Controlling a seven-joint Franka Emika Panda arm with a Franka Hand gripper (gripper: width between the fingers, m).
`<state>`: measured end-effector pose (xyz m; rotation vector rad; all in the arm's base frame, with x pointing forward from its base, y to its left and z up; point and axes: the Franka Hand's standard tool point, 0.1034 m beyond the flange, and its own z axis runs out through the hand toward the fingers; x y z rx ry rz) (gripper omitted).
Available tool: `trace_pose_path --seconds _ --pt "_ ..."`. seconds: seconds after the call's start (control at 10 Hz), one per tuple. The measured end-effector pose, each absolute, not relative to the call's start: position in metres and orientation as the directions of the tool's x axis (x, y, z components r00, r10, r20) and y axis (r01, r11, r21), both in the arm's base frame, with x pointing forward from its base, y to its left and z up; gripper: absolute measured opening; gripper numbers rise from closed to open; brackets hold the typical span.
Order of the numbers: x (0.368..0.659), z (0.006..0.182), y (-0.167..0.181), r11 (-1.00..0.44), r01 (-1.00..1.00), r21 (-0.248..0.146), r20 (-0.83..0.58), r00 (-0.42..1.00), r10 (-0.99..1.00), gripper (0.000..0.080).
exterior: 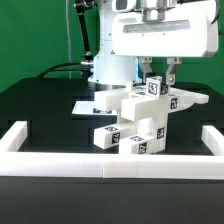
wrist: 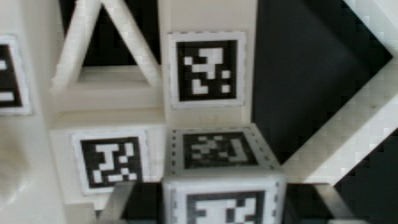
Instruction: Assemble chair
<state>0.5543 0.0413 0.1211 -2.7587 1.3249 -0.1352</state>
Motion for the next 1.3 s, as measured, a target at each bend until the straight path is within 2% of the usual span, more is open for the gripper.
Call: trace_pose_path --seconds 0.4,0.8,1.1,1.3 --pt "0.5542 0.1208 0.0398 -0.303 -0.943 -0.141 -0.025 0.309 -0.951 0.0285" --pt "0.5563 0.1206 0.039 -0.047 -0.989 -0.141 -0.07 0.057 -0.996 0.0285" --pt "0.5578 0.1209 0.0399 0.06 -0.989 -0.136 -0.084 -0.049 -0.995 0.0285" --pt "0.5576 0.1208 0.0404 0.017 -0.99 -0.138 -0.077 -0.006 -0.997 0.0294"
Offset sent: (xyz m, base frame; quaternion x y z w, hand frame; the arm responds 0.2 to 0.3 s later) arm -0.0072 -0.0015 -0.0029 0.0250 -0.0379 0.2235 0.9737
